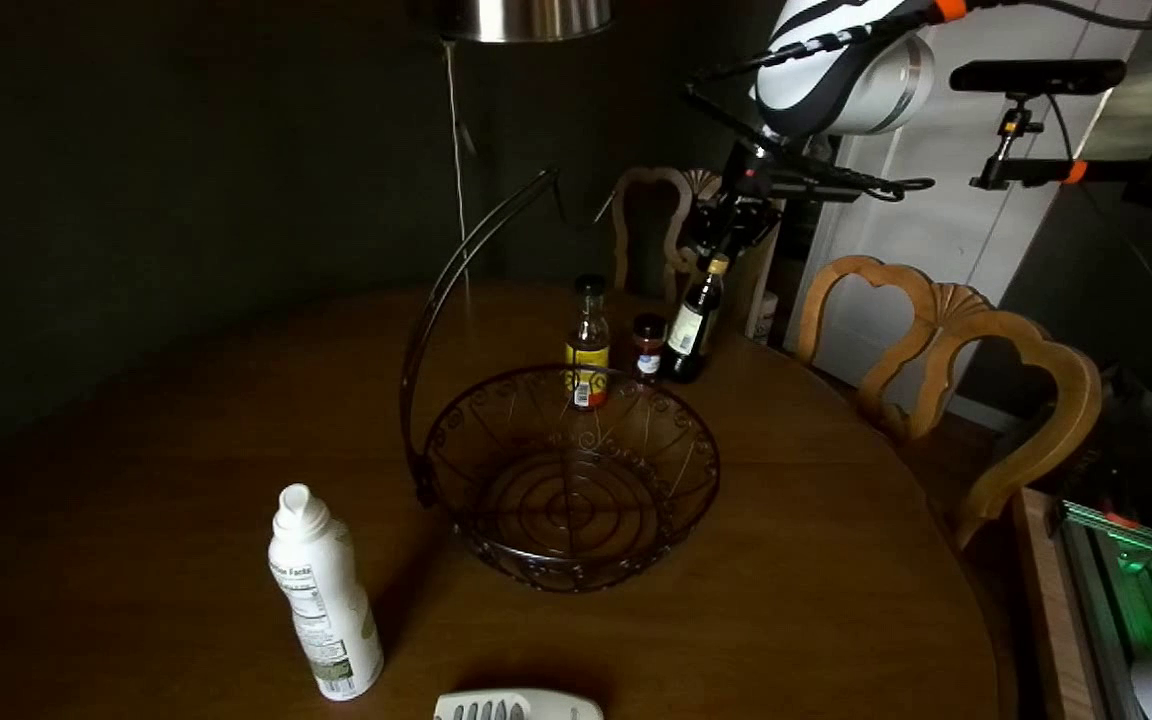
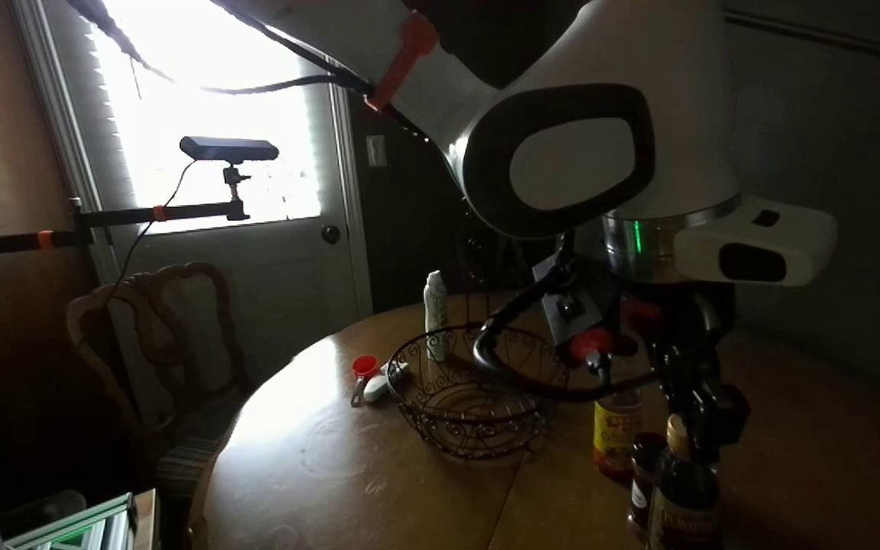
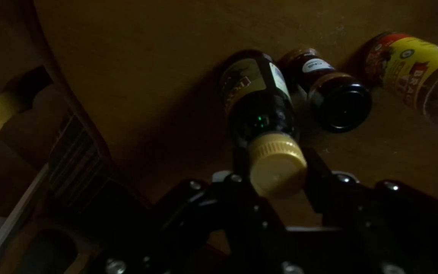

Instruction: Remove the bottle out of the basket

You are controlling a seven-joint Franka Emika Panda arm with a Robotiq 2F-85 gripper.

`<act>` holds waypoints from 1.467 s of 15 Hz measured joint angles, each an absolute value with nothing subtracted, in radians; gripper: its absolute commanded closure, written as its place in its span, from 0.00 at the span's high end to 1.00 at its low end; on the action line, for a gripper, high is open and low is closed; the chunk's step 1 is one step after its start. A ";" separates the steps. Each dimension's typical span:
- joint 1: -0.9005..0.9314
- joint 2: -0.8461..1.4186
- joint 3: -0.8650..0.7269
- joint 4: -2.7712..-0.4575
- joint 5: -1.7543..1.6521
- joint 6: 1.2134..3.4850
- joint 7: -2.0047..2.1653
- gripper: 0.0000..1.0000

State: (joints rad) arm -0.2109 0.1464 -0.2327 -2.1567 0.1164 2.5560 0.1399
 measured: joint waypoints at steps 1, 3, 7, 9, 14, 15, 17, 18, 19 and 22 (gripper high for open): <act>-0.212 0.155 -0.233 -2.149 0.116 2.564 0.140 0.13; -0.213 0.166 -0.233 -2.137 0.116 2.566 0.140 0.52; -0.213 0.175 -0.232 -2.116 0.116 2.566 0.140 0.86; -0.211 0.168 -0.231 -2.104 0.110 2.566 0.140 0.99; -0.194 0.090 -0.227 -2.109 0.026 2.429 0.144 1.00; -0.190 0.064 -0.223 -2.117 -0.006 2.379 0.145 1.00; -0.179 0.006 -0.211 -2.144 -0.093 2.291 0.162 0.99; -0.173 -0.023 -0.202 -2.161 -0.136 2.261 0.173 1.00; -0.169 -0.050 -0.191 -2.179 -0.173 2.236 0.180 1.00; -0.160 -0.137 -0.146 -2.247 -0.253 2.194 0.184 1.00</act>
